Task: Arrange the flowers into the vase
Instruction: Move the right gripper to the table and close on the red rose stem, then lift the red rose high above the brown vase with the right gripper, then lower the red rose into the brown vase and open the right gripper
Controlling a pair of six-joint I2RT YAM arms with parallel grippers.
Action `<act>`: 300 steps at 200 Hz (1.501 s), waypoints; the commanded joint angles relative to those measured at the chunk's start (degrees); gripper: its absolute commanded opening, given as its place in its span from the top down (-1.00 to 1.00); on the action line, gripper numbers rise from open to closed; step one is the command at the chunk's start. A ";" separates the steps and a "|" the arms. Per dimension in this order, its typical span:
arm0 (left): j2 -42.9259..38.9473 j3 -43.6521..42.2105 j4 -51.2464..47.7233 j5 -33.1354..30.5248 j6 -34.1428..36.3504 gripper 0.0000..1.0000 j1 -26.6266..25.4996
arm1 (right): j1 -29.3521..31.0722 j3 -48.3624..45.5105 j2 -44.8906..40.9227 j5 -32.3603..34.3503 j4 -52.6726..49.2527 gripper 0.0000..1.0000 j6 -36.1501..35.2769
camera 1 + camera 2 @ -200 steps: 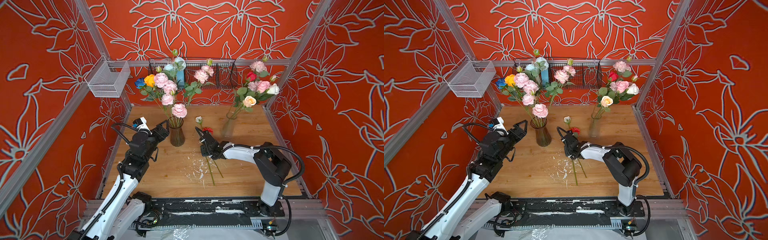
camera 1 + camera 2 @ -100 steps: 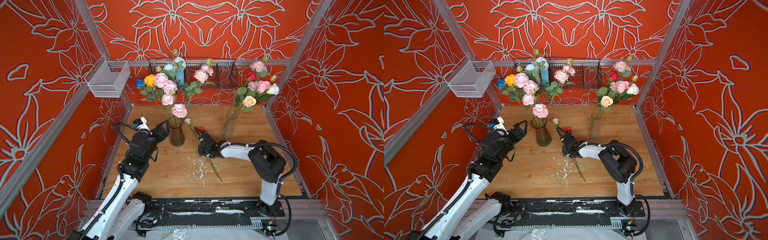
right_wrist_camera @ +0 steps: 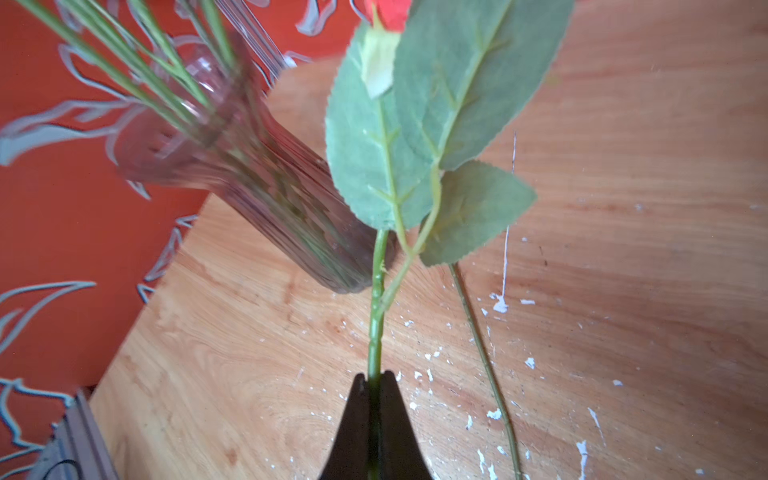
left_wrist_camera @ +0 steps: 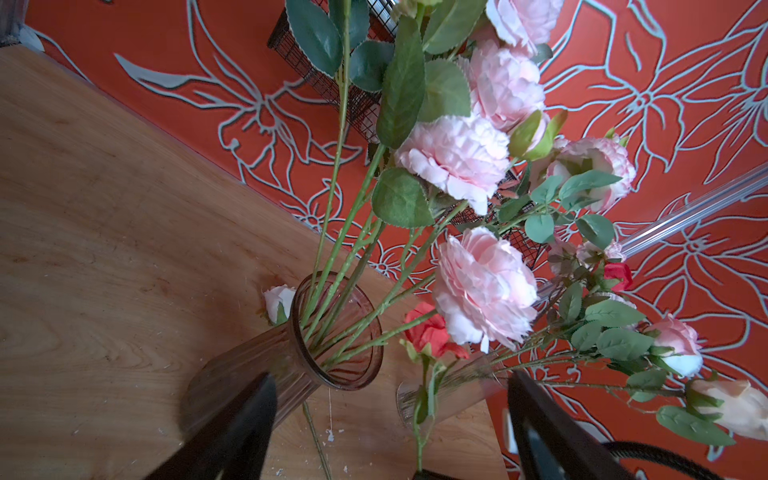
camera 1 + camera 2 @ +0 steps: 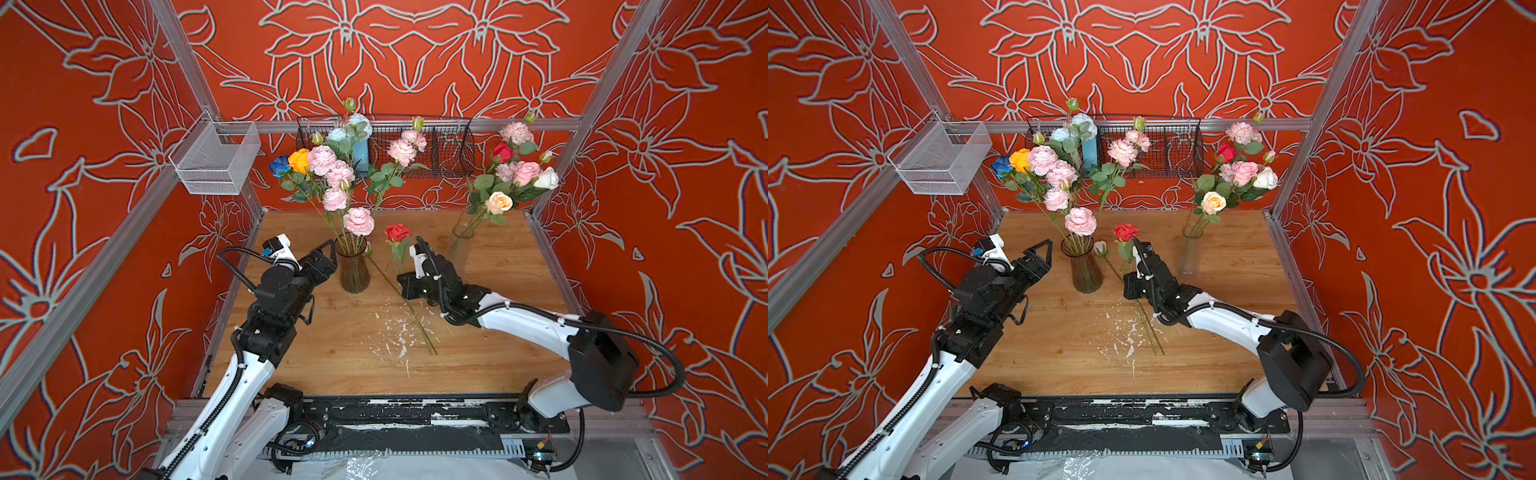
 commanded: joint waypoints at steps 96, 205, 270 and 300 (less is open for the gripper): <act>-13.07 -3.95 1.73 -26.82 2.48 -0.84 1.99 | 6.52 0.01 -7.75 -2.06 47.04 1.00 -21.96; -12.36 -3.83 2.20 -22.39 1.91 -0.84 4.82 | 8.61 39.49 23.17 -6.48 53.67 1.00 -30.46; -12.14 -3.74 2.37 -20.54 1.35 -0.83 5.64 | 8.62 43.57 32.00 -2.79 48.98 1.00 -33.96; -11.69 -3.58 2.21 -19.54 0.87 -0.84 5.91 | 8.65 39.71 33.15 0.10 48.96 1.00 -32.32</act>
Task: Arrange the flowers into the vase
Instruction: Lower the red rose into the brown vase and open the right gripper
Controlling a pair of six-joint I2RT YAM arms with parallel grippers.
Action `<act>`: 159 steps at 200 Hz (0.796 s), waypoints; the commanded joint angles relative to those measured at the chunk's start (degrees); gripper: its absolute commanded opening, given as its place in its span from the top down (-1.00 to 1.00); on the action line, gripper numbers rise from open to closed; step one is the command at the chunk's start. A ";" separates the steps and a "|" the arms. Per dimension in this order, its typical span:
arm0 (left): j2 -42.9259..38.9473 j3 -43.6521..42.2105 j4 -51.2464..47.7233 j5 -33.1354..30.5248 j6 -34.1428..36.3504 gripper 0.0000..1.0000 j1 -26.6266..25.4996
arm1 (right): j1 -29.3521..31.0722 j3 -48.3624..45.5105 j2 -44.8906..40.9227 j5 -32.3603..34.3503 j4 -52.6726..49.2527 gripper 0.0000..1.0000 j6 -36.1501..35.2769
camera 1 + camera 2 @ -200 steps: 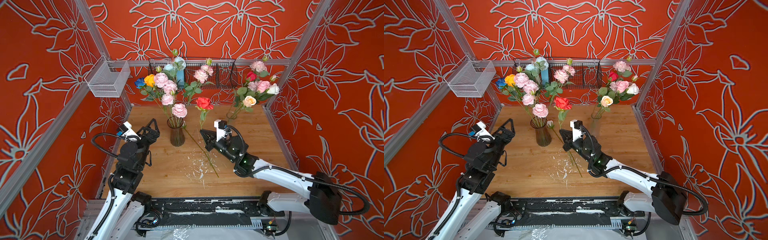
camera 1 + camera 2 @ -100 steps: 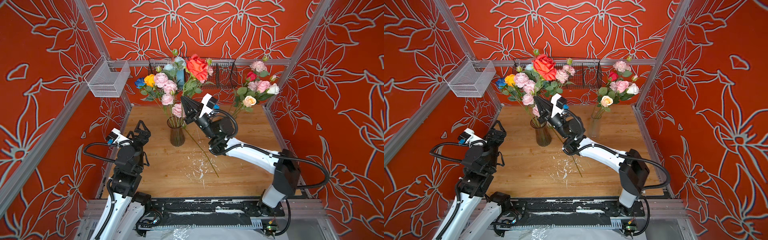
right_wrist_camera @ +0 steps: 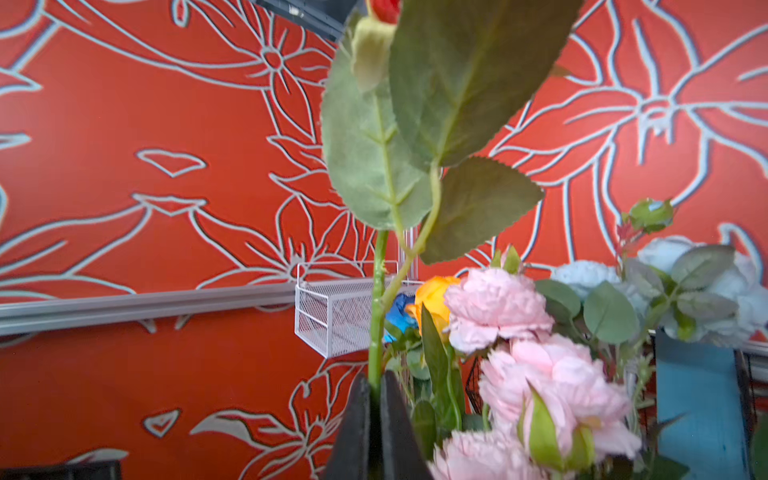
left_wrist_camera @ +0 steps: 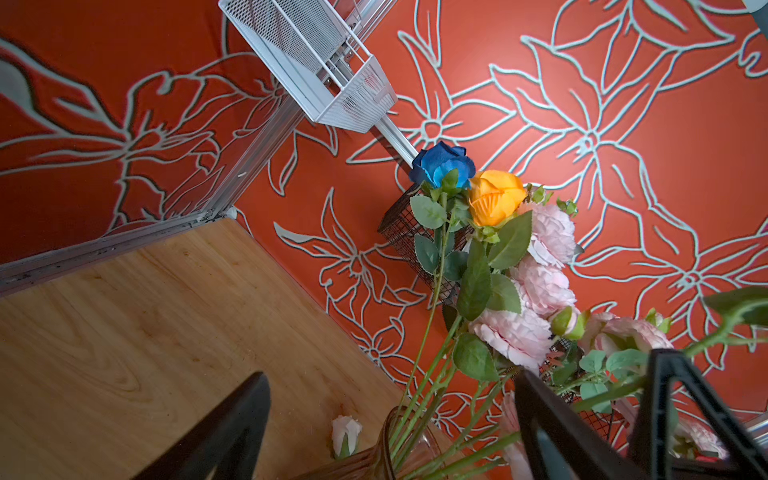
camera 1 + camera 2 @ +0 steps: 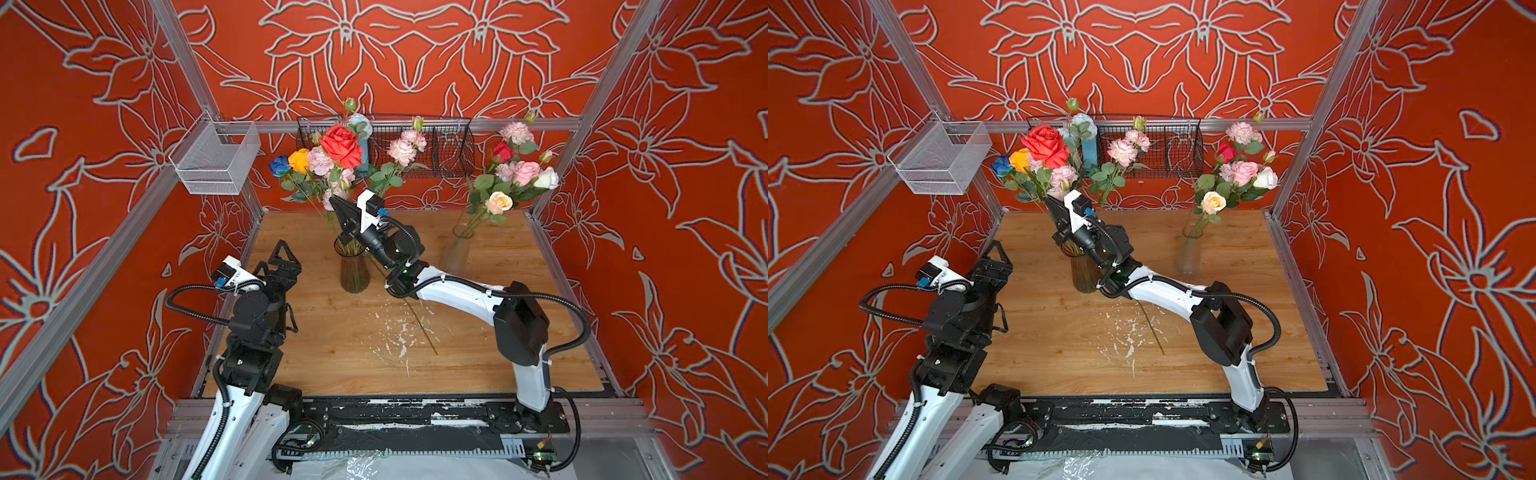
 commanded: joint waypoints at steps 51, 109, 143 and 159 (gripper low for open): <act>0.86 0.24 1.33 1.85 -1.00 -0.84 0.65 | 0.69 -4.67 -0.83 7.01 -6.60 0.31 0.00; 1.50 0.58 1.22 3.46 -1.00 -0.84 0.91 | 4.75 -8.06 -7.48 10.50 -12.54 0.00 -6.74; 2.19 0.76 1.11 4.52 -1.09 -0.84 0.92 | 7.01 -10.72 -12.79 14.34 -14.19 -0.09 -9.49; 2.44 0.87 1.04 4.92 -1.04 -0.84 0.91 | 7.28 -12.33 -15.94 15.83 -15.38 -0.09 -9.49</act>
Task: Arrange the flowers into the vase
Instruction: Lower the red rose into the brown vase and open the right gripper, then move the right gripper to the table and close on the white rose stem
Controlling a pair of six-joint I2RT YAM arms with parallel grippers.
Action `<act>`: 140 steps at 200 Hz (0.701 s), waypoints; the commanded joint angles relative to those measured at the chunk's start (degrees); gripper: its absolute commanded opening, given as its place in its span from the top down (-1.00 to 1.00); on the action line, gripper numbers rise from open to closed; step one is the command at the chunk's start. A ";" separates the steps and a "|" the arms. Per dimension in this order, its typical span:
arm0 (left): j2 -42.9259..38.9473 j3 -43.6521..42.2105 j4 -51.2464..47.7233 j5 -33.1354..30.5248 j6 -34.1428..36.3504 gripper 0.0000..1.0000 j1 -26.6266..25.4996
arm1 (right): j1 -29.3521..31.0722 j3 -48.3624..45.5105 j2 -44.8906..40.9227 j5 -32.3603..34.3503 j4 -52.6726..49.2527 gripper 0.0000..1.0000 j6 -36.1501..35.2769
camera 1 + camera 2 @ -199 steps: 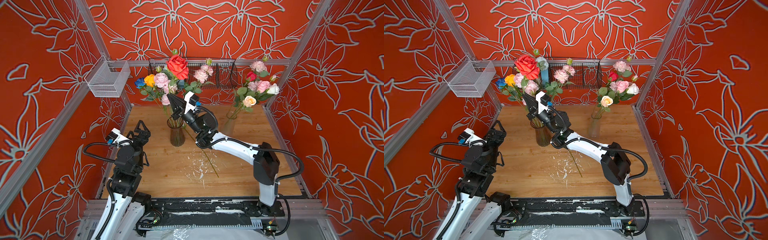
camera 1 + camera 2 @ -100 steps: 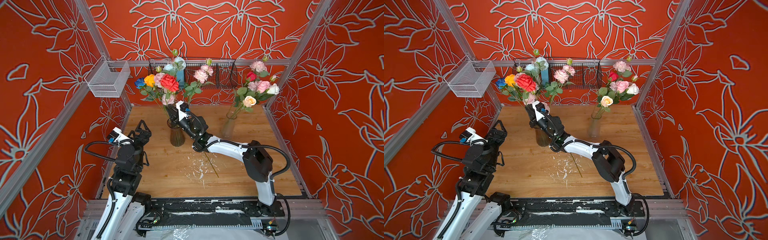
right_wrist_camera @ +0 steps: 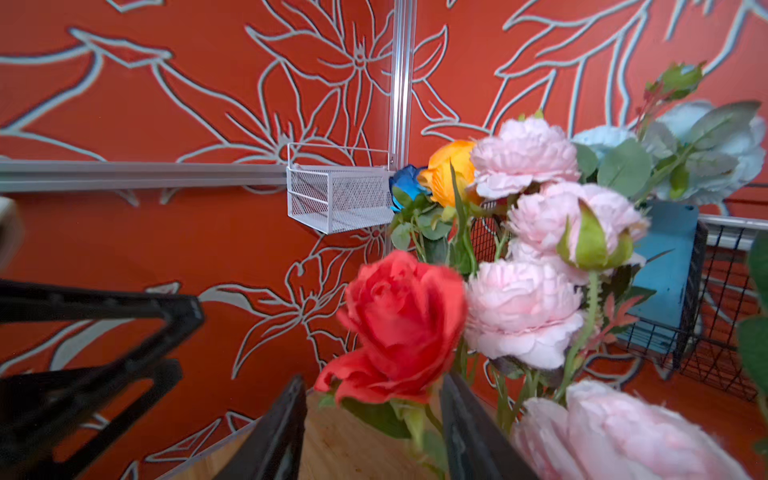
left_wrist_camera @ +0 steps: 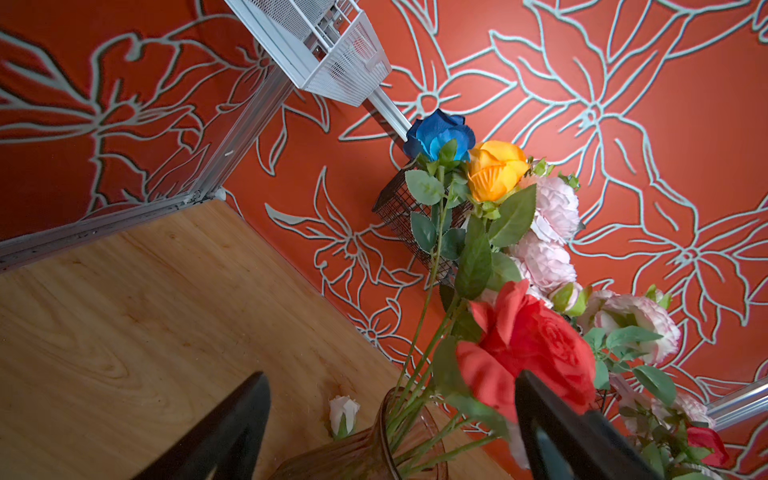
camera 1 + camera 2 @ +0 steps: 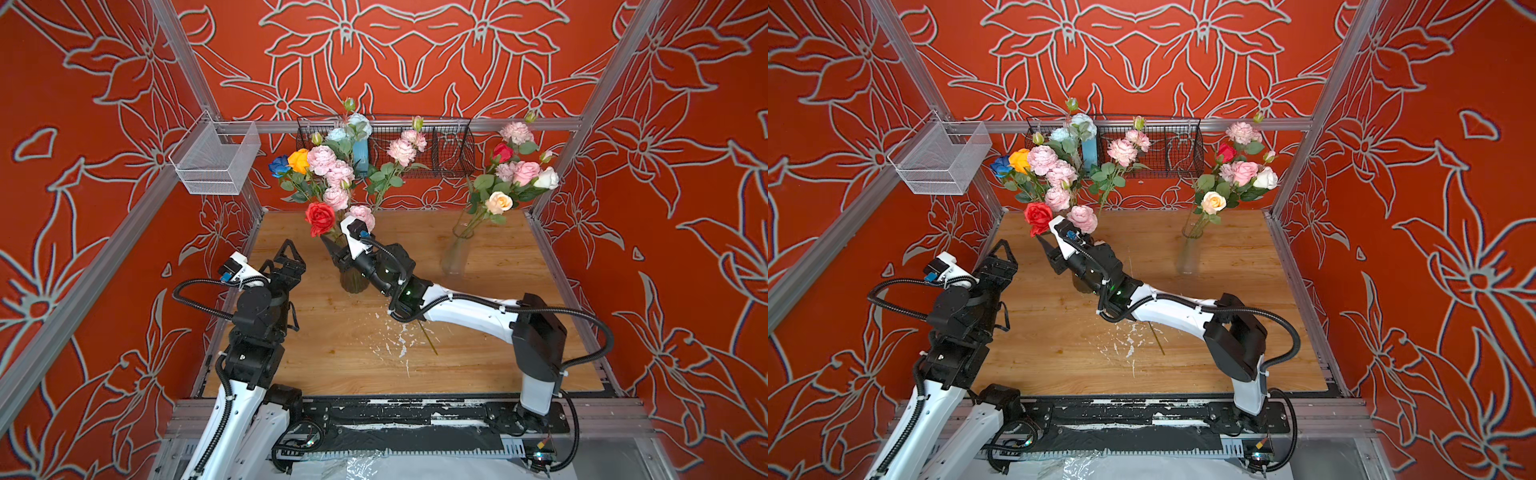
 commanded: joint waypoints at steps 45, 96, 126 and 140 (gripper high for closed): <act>0.16 1.03 0.97 0.44 -0.02 -0.84 0.35 | 0.59 -9.52 -16.81 9.39 -8.15 -0.07 -3.88; -1.42 1.56 0.45 -1.58 2.22 -0.84 0.44 | -0.88 -17.62 -26.51 18.29 -30.92 0.11 2.89; -1.94 1.30 0.27 -3.89 2.86 -0.84 0.39 | -6.28 -23.25 -28.57 13.14 -43.18 0.22 14.77; -1.65 1.30 0.10 -3.72 2.44 -0.84 0.41 | -9.62 -25.63 -28.13 7.18 -45.59 0.22 17.79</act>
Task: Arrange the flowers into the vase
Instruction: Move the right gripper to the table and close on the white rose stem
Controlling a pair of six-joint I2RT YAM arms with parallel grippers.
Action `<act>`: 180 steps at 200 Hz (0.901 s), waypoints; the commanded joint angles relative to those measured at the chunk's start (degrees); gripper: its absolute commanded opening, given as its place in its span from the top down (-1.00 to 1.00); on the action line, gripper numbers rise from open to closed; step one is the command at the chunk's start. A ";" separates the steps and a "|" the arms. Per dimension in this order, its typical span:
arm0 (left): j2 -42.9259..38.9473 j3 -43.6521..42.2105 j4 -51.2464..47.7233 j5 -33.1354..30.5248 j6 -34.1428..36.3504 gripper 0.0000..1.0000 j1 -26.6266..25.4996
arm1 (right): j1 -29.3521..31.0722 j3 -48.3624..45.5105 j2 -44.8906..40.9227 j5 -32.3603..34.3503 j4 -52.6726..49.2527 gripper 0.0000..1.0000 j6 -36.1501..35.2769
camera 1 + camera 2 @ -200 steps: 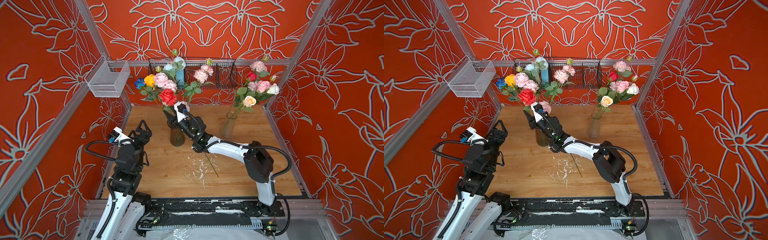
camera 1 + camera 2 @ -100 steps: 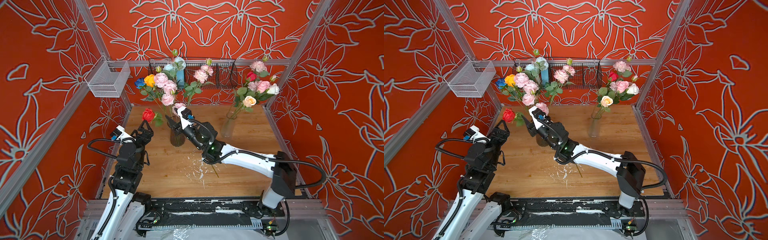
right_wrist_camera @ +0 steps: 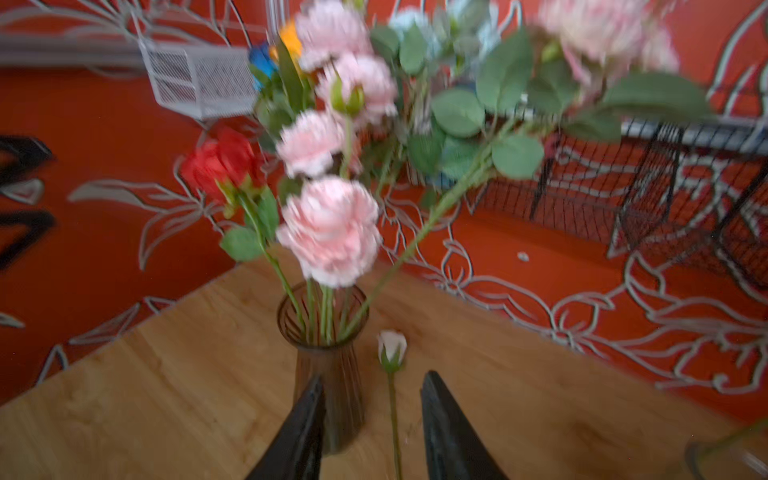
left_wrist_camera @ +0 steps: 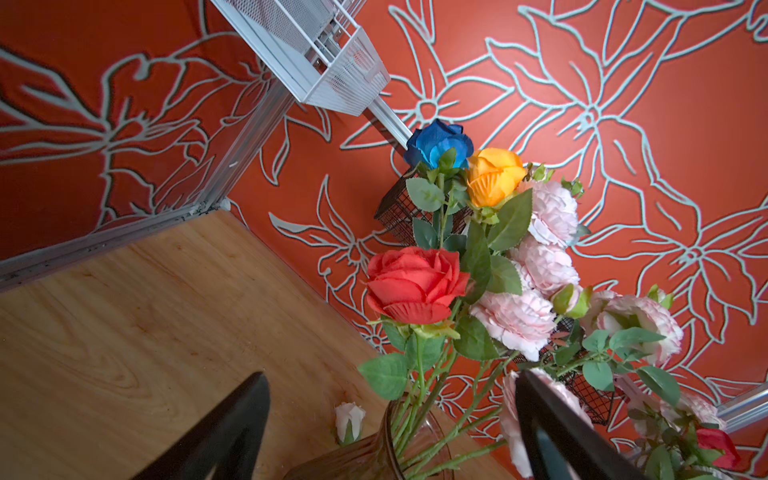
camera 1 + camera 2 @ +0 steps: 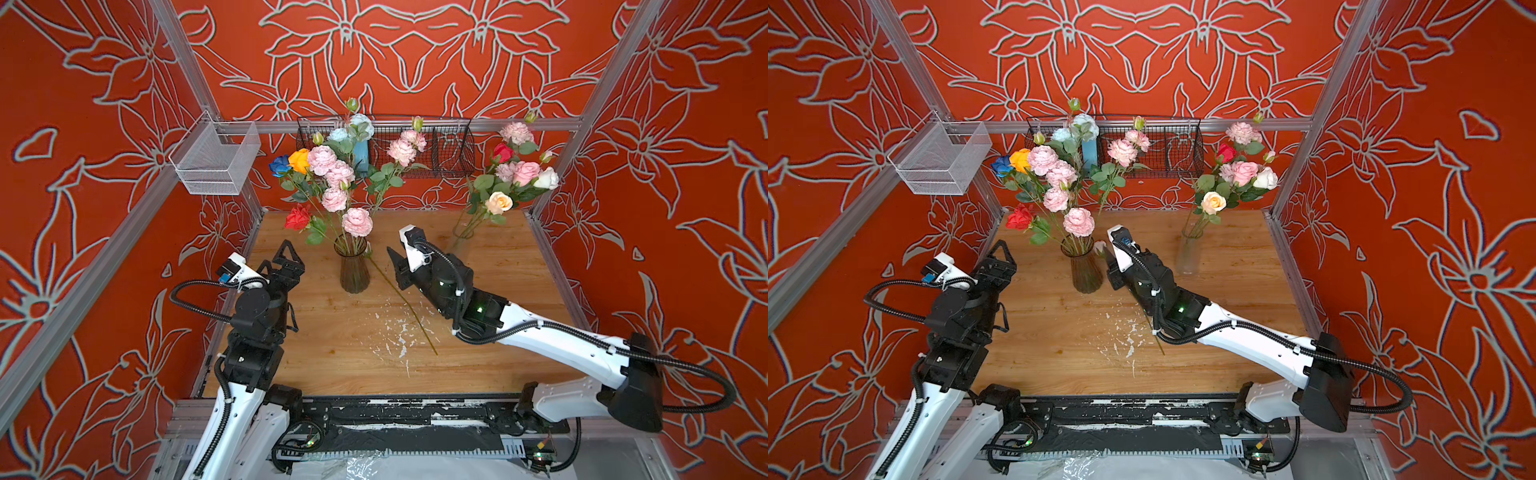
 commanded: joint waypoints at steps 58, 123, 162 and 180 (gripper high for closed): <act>2.65 1.45 0.47 9.19 -5.82 -0.84 0.33 | -13.26 0.50 14.38 -21.15 -19.93 0.12 11.71; 4.15 1.73 0.49 10.59 -5.55 -0.84 0.23 | -15.73 20.84 37.88 -25.85 -25.28 0.28 7.96; 5.52 2.41 -0.12 11.74 -5.78 -0.83 0.19 | -15.78 30.11 46.28 -26.43 -28.09 0.28 5.30; 5.52 2.32 0.04 11.82 -5.78 -0.83 0.21 | -15.71 33.55 49.34 -27.20 -29.33 0.29 4.93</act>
